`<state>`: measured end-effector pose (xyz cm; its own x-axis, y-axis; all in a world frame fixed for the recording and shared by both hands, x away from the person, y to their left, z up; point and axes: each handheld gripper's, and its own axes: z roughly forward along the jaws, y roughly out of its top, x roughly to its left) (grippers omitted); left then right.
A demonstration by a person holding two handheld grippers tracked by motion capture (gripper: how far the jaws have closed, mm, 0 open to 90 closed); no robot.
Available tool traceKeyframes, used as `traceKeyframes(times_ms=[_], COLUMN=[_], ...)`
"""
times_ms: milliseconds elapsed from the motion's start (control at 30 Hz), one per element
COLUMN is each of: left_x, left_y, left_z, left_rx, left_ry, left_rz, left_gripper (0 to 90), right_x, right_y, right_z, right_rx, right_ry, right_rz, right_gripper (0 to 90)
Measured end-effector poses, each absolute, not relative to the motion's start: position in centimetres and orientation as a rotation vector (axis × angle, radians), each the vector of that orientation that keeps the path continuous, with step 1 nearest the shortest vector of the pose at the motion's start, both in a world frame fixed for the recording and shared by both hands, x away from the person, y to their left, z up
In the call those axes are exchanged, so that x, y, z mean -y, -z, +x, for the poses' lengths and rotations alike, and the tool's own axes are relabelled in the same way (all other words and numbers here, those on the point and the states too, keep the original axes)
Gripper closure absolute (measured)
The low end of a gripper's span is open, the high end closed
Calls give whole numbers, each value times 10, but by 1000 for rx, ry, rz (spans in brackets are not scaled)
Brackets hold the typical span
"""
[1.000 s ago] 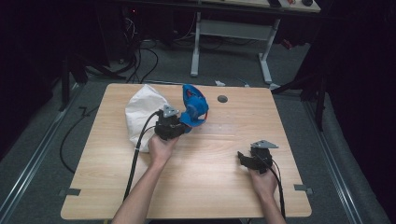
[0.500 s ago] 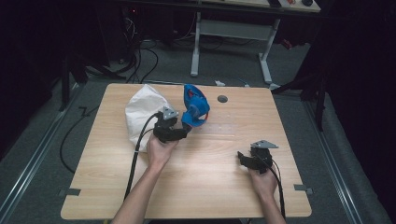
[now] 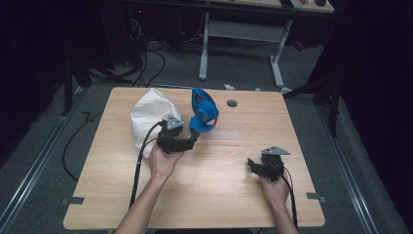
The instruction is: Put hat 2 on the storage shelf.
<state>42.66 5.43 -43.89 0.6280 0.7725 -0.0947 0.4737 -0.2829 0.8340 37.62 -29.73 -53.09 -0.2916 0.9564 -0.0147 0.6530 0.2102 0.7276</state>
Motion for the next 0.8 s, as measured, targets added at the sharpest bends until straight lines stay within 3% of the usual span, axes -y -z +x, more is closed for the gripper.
traceKeyframes(times_ms=[800], left_x=[-93], left_y=[435], left_z=[393], left_rx=[-1007], left_ry=[-336], left_rz=[1897], left_gripper=[335], right_x=[297], right_y=[531], right_z=[376], right_rx=[-2022], right_ry=[-862], right_rz=[1490], right_gripper=[357])
